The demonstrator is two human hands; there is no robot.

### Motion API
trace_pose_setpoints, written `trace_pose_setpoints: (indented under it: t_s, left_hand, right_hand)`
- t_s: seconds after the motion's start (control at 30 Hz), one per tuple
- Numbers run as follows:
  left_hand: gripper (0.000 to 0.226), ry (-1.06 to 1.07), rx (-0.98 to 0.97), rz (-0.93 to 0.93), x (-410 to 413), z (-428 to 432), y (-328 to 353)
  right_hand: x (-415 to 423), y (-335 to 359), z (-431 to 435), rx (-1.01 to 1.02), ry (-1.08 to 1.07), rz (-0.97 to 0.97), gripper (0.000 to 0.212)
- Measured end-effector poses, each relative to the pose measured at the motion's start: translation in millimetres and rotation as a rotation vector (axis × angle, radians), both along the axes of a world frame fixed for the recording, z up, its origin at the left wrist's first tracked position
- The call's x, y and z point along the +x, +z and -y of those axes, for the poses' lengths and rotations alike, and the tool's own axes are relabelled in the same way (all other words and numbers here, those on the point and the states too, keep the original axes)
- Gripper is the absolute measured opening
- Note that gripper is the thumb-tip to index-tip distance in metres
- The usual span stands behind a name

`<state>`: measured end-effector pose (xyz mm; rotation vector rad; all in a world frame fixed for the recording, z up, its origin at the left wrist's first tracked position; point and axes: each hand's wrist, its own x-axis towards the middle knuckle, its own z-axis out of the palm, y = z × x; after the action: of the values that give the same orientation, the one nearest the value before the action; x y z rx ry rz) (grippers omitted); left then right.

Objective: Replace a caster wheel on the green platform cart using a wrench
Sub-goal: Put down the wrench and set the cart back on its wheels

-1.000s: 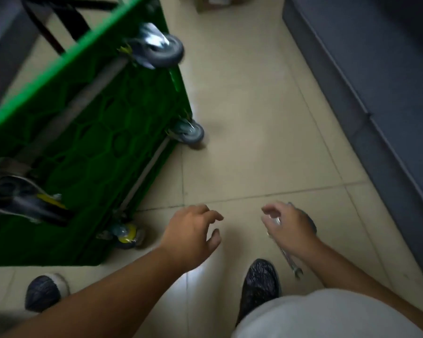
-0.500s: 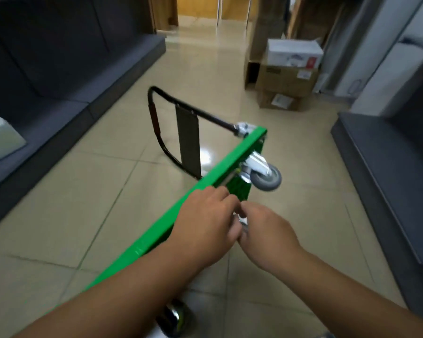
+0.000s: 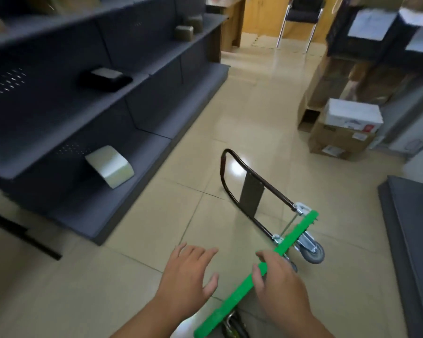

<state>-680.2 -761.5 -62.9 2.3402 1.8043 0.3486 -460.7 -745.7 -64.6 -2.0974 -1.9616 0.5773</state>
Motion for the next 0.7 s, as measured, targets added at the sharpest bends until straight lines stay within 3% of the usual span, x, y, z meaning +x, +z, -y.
trace_pose_setpoints:
  t_s: [0.13, 0.27, 0.5, 0.7]
  left_hand:
    - [0.050, -0.006, 0.042, 0.002, -90.1, 6.6, 84.3]
    - [0.049, -0.029, 0.060, -0.068, -169.4, -6.1, 131.3]
    - [0.046, -0.019, 0.022, -0.002, -250.2, -64.4, 162.9]
    - [0.049, -0.146, 0.023, -0.077, -256.0, -151.8, 152.9]
  right_hand:
    - [-72.2, 87.2, -4.5, -0.007, 0.009, 0.058, 0.034]
    - [-140.8, 130.4, -28.5, 0.035, -0.039, 0.025, 0.031]
    - [-207.9, 141.2, -70.8, 0.026, -0.029, 0.040, 0.032]
    - [-218.9, 129.3, -137.3, 0.015, -0.096, 0.065, 0.033]
